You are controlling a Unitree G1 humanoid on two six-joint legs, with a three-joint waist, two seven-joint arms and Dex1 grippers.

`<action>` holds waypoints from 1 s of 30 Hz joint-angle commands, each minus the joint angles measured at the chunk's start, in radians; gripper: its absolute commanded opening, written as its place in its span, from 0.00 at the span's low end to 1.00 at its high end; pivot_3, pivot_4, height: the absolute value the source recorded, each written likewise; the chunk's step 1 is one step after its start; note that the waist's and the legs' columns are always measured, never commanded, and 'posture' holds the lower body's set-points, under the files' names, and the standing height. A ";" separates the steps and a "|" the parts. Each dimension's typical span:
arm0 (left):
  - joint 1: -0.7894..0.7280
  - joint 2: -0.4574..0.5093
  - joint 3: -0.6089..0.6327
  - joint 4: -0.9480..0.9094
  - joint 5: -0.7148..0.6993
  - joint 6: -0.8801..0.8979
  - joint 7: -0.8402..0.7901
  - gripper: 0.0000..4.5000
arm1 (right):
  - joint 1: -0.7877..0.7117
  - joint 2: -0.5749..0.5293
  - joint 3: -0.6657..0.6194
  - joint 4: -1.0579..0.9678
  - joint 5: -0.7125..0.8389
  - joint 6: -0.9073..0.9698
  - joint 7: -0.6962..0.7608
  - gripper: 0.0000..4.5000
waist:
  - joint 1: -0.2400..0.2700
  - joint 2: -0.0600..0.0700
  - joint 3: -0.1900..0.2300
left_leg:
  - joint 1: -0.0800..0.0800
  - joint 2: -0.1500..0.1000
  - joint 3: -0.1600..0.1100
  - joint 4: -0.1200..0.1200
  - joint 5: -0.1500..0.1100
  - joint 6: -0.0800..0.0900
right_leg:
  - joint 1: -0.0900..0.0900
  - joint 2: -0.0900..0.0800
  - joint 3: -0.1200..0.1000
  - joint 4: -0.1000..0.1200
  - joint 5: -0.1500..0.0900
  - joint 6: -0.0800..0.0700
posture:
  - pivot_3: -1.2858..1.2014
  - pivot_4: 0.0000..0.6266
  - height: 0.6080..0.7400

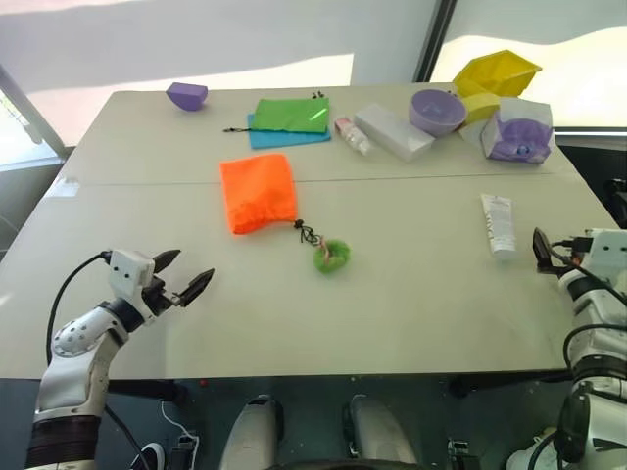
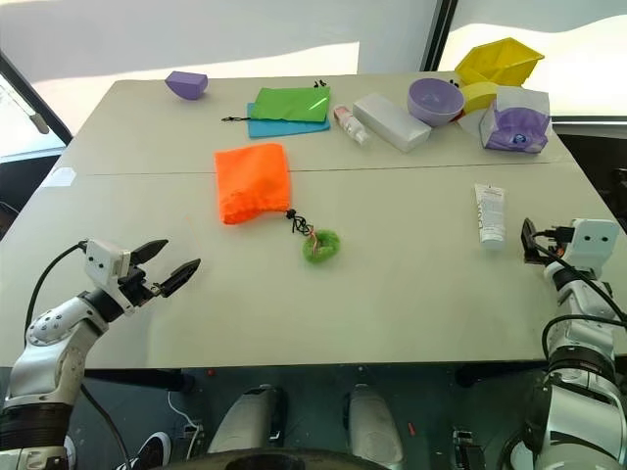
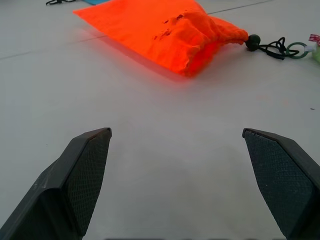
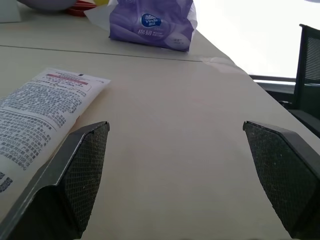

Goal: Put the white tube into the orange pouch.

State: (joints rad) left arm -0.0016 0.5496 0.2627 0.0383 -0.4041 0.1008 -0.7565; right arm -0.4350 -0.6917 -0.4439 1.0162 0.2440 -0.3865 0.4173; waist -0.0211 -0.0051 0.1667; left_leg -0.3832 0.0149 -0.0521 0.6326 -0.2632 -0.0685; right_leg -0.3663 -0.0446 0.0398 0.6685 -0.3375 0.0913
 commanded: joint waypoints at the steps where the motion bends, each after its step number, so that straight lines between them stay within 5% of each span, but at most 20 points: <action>1: -0.007 0.004 0.021 -0.011 0.001 -0.029 0.001 1.00 | -0.013 -0.025 -0.007 0.002 -0.001 -0.035 0.001 1.00 | 0.000 0.000 0.000 | 0.000 0.000 0.000 0.000 0.000 0.000 | 0.000 0.000 0.000 0.000 0.000 0.000 | 0.52 0.24 1.00; 24: -0.040 -0.030 -0.012 -0.021 0.062 -0.112 0.032 1.00 | -0.031 -0.017 0.019 -0.076 -0.017 -0.020 -0.024 1.00 | -0.001 0.000 0.000 | 0.001 0.000 0.001 0.000 0.000 0.000 | 0.000 0.000 0.002 0.000 0.000 0.001 | 0.52 0.24 1.00; 30: -0.140 -0.039 -0.068 0.015 0.242 -0.246 0.151 1.00 | 0.060 0.027 0.087 -0.430 0.035 0.031 0.120 1.00 | 0.003 0.000 0.000 | 0.001 0.000 0.001 0.000 0.000 0.000 | 0.000 0.000 0.002 0.000 0.001 0.002 | 0.52 0.24 1.00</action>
State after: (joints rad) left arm -0.1181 0.5059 0.1986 0.0593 -0.2182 -0.0906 -0.6512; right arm -0.3928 -0.6705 -0.3849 0.7313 0.2458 -0.3476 0.4631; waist -0.0178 -0.0051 0.1669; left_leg -0.3824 0.0149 -0.0512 0.6326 -0.2632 -0.0685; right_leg -0.3660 -0.0444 0.0416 0.6682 -0.3364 0.0934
